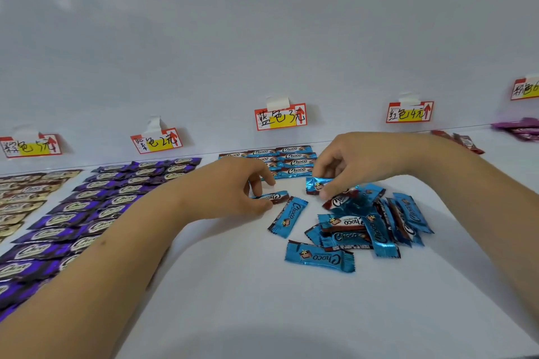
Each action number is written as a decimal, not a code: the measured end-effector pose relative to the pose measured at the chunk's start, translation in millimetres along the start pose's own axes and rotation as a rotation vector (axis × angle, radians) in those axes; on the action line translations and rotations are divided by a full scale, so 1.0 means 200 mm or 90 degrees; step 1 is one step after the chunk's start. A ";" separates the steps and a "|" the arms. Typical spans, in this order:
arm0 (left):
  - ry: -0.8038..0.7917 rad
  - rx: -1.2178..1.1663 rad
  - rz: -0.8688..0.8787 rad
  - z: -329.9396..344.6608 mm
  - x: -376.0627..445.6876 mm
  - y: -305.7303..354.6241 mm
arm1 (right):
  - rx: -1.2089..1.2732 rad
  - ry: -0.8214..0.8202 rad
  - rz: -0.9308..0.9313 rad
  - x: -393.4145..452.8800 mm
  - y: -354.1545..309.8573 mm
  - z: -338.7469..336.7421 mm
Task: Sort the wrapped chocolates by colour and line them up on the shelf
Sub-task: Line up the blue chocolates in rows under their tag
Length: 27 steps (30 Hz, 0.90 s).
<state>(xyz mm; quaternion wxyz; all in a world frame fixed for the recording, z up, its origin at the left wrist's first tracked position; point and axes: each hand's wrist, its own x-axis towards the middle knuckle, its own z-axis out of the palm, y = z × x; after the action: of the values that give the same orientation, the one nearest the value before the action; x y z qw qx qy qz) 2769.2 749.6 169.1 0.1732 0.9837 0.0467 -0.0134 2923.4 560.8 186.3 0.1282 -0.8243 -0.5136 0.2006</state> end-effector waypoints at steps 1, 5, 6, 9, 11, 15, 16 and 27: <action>0.006 -0.001 -0.005 0.01 0.01 0.00 | -0.009 0.040 -0.005 0.01 0.00 0.01; 0.067 0.014 -0.026 0.03 0.03 0.03 | 0.018 0.176 -0.027 0.05 -0.01 0.04; 0.085 0.003 -0.016 0.03 0.03 0.03 | 0.032 0.178 -0.026 0.05 -0.02 0.04; 0.067 0.006 0.047 -0.01 0.01 0.01 | -0.008 0.161 -0.026 0.04 -0.02 0.04; 0.022 0.038 0.064 -0.03 -0.01 -0.01 | -0.064 0.143 -0.032 0.03 -0.02 0.03; 0.002 0.072 0.068 -0.03 -0.01 -0.01 | -0.070 0.069 -0.016 0.00 -0.02 0.00; -0.001 0.084 0.066 -0.03 0.00 -0.01 | -0.056 0.052 -0.010 0.00 -0.02 0.00; -0.010 0.088 0.105 -0.03 -0.01 -0.04 | -0.033 0.070 -0.014 0.04 0.03 0.02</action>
<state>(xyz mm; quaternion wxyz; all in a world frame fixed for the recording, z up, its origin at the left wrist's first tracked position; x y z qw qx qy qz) 2766.3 758.5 173.0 0.1058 0.9937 -0.0366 -0.0104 2929.9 564.9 178.7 0.1368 -0.8315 -0.5198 0.1401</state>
